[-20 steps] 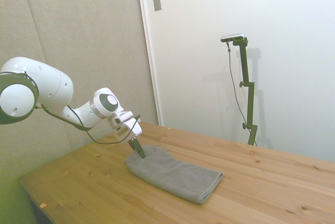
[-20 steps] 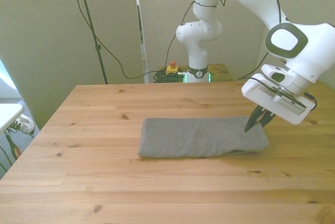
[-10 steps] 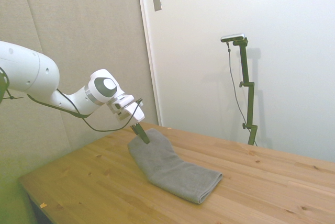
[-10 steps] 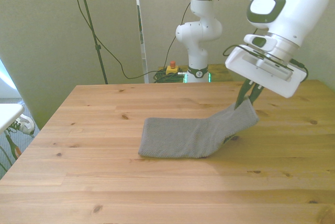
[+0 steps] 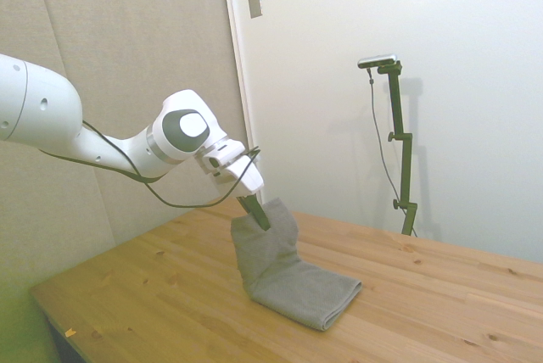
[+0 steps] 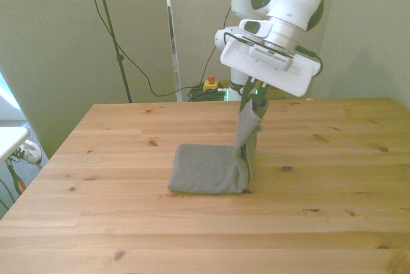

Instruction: Fold the towel

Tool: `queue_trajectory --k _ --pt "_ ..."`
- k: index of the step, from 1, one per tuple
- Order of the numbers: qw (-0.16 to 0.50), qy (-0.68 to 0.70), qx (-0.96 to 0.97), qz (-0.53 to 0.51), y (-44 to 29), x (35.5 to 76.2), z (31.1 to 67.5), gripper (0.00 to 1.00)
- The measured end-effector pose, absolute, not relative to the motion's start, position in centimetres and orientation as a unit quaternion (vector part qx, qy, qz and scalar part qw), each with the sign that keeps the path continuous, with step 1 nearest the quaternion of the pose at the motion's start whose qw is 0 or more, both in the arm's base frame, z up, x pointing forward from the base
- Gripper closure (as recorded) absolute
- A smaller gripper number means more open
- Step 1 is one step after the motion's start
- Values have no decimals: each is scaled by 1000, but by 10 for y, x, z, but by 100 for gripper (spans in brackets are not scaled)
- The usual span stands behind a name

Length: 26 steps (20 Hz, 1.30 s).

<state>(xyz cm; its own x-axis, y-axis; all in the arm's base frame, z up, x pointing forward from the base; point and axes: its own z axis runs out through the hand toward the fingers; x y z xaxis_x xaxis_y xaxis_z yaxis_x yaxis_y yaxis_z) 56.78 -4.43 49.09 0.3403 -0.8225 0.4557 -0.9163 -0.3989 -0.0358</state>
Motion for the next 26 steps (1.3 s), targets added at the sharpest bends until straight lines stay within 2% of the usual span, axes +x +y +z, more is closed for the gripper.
queue_trajectory --k 6,11,18,19,26 --pt "95 -563 799 190 -115 558 487 100" --pt "72 -580 794 168 -160 552 469 100" --pt "44 -574 801 162 -182 569 449 100" --pt "44 -574 801 162 -182 571 448 0" --pt "27 -578 801 152 -198 567 448 0"
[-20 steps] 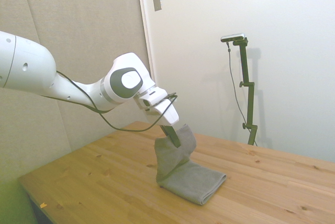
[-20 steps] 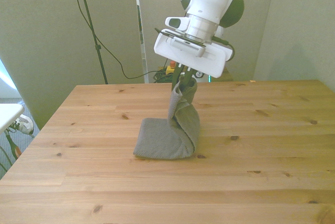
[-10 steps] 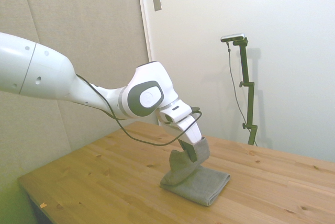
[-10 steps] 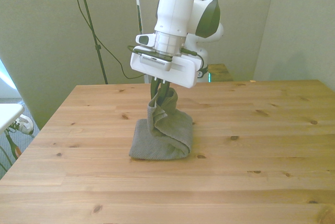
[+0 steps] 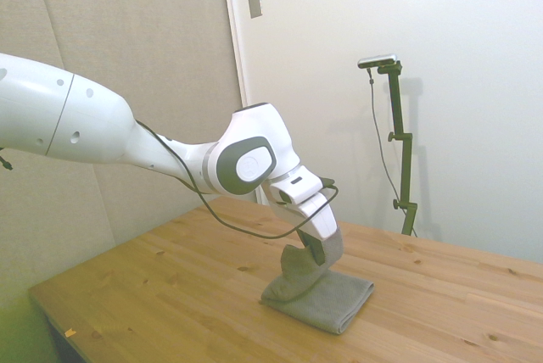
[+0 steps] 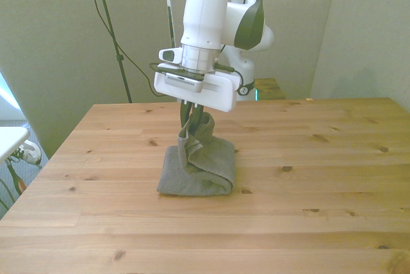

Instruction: Fold the towel

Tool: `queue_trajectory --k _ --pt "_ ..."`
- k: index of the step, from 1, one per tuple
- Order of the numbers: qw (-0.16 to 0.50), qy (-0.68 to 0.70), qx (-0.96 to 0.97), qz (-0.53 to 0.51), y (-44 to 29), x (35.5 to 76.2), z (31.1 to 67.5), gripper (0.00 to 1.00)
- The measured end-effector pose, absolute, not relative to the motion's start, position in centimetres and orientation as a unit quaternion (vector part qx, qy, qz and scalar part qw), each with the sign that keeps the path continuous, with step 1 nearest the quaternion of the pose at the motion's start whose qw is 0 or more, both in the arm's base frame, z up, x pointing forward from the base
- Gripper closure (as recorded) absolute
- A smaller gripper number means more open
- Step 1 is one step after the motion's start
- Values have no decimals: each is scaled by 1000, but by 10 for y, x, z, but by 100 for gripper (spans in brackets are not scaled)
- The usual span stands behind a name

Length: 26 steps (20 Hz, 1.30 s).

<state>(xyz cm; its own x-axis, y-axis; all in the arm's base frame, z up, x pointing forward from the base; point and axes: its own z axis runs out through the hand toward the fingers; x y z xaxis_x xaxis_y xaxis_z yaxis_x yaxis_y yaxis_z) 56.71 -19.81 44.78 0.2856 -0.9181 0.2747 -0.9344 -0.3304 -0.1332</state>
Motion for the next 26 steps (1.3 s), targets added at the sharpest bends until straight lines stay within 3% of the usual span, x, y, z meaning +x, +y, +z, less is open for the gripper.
queue_trajectory --k 19,26 --pt "9 -555 822 126 -179 563 450 0" --pt "-16 -467 881 75 -66 479 457 0"
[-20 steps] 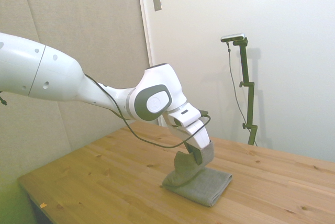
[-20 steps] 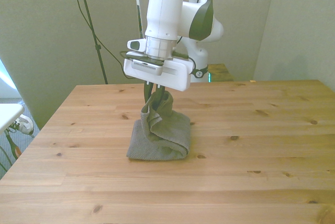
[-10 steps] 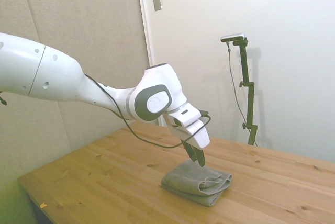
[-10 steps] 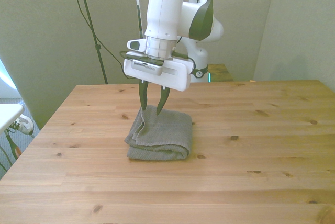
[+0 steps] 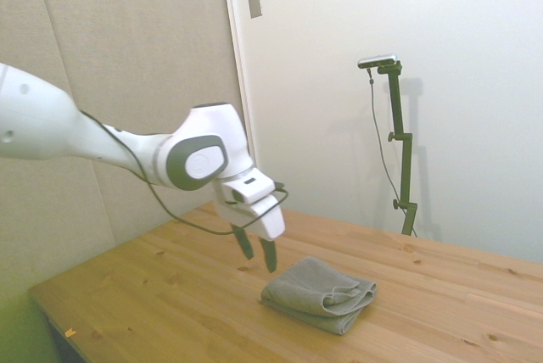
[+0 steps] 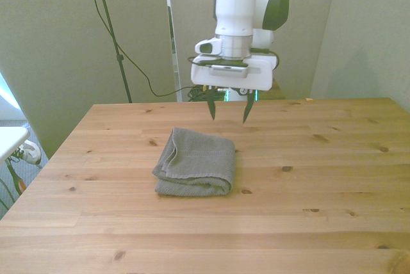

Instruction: Fold the towel

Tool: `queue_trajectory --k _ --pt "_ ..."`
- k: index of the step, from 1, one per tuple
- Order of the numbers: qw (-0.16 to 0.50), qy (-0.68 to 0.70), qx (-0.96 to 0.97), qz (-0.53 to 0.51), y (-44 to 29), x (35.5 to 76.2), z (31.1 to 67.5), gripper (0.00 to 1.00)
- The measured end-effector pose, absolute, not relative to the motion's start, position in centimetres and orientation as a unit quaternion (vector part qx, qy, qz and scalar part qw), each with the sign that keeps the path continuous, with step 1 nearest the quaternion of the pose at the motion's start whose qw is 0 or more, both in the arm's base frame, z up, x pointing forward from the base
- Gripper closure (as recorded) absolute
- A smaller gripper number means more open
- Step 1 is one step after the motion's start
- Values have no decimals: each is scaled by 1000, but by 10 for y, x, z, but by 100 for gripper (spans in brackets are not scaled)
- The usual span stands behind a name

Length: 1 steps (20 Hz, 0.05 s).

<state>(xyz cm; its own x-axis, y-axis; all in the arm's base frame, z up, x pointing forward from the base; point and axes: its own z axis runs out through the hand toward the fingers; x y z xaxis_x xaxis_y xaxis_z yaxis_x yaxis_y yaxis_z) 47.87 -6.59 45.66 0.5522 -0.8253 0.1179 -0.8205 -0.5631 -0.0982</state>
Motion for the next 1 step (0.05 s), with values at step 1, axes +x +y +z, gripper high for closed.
queue_trajectory --k 1 --pt "20 454 -888 -71 -51 463 460 0"
